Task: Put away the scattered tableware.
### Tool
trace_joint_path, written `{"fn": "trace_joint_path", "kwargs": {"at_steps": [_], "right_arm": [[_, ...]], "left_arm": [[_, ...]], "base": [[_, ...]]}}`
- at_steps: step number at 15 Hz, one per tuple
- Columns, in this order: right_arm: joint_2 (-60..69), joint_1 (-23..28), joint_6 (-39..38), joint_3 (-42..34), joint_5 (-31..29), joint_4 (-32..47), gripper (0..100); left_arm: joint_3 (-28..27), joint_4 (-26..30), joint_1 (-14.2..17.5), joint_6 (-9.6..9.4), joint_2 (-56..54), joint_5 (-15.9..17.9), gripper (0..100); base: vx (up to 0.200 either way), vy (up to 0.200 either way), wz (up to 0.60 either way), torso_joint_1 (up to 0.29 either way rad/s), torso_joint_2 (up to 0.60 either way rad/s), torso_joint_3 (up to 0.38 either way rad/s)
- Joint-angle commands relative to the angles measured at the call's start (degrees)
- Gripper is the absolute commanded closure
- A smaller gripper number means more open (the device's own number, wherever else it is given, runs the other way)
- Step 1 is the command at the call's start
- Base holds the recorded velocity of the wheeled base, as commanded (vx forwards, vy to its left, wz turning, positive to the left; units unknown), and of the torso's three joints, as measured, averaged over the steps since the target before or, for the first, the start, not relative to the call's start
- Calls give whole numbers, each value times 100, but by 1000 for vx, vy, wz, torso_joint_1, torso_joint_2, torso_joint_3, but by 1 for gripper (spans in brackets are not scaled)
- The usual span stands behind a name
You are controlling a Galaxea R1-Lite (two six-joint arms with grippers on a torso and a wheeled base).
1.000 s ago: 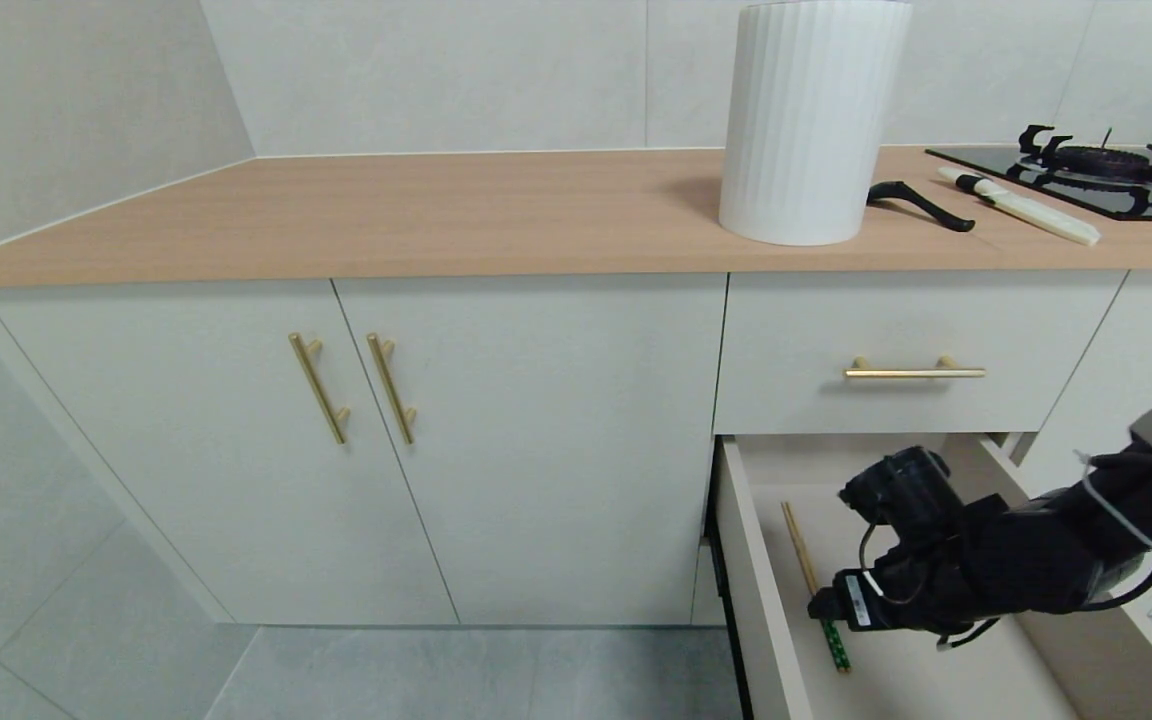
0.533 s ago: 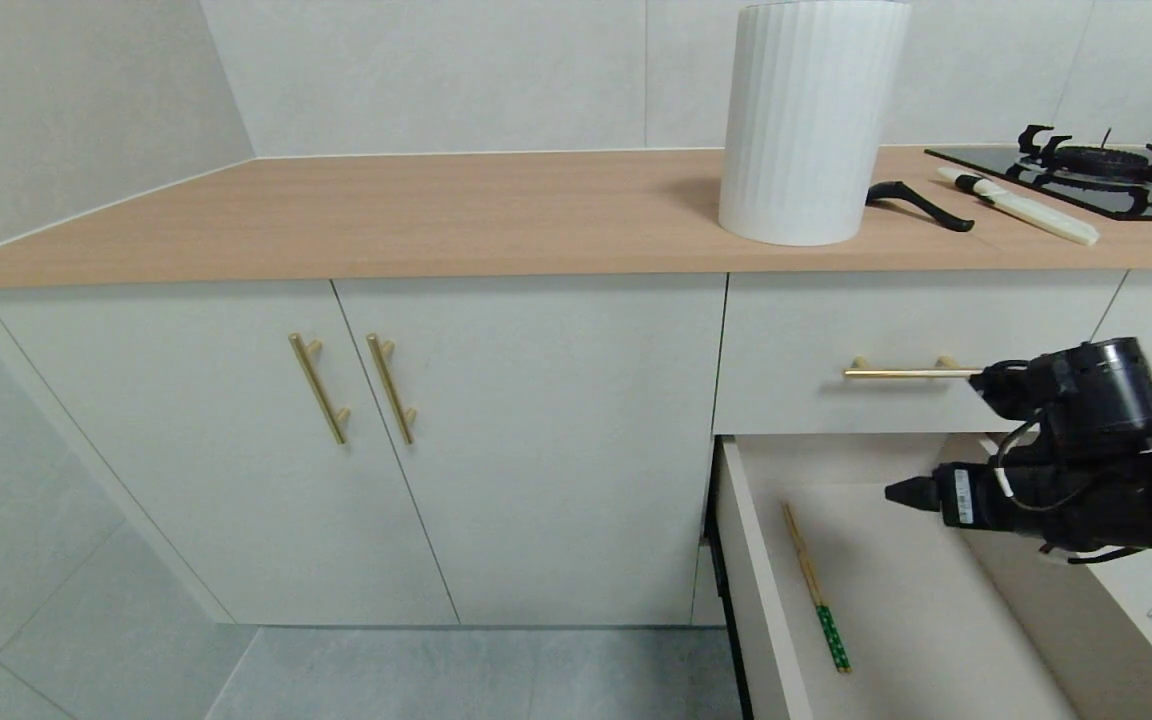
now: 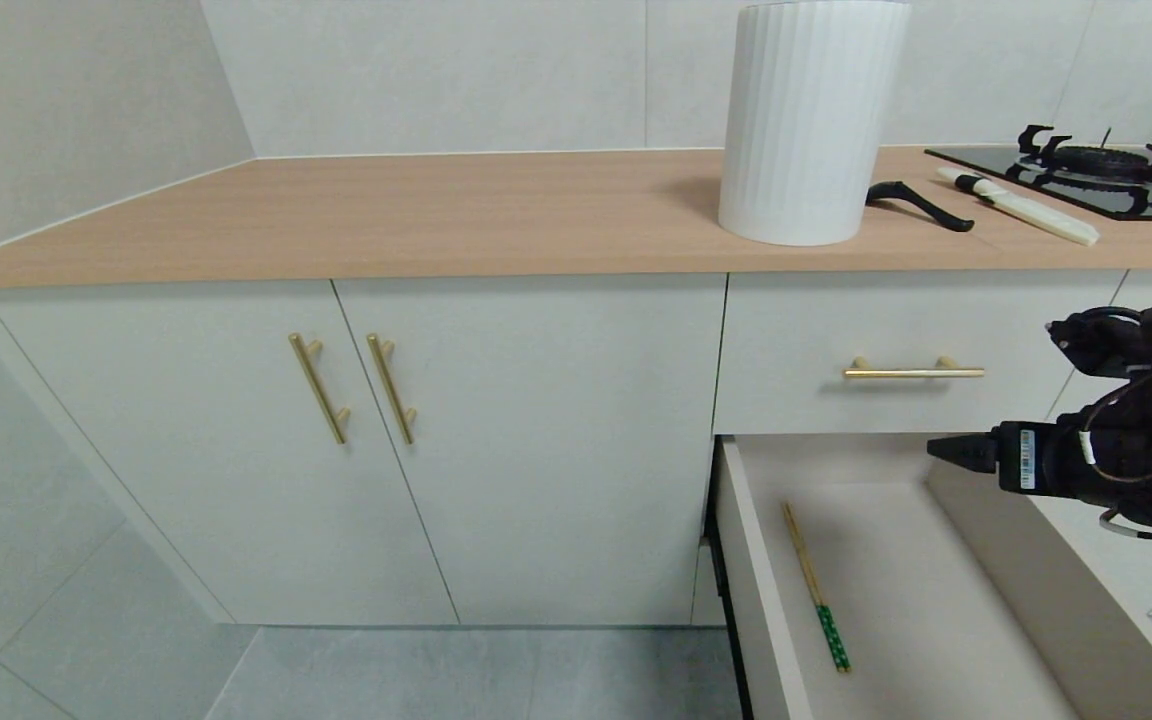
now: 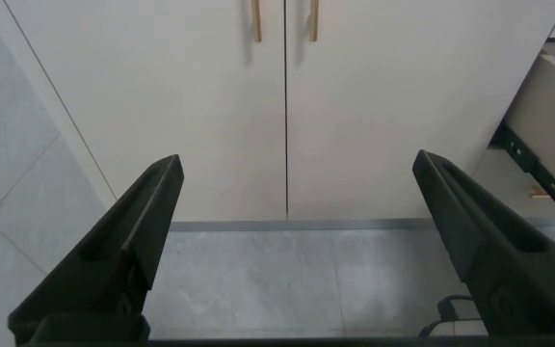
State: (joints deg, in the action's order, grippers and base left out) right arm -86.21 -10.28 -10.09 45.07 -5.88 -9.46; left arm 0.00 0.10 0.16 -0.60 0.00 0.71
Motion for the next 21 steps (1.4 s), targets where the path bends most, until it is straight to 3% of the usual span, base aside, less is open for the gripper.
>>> {"fn": "trace_joint_path", "kwargs": {"at_steps": [1,7,11,21], "right_arm": [[61,-9,7,-33,-1,-3,0],[96,-18,113,-86,-1,-12,0],[87,-36,148,-112,25,-12,0],[34,-159,157,-174,25,-12,0]], "left_arm": [[0,-1,2,-2,0,0,0],[0,-1,2,-2,0,0,0],[0,-1,2,-2,0,0,0],[0,-1,2,-2,0,0,0]], "base": [[0,0,0,0,0,0],[0,0,0,69,-159,-137],[0,0,0,91,-500,-274],[0,0,0,235,-467,-273]]}}
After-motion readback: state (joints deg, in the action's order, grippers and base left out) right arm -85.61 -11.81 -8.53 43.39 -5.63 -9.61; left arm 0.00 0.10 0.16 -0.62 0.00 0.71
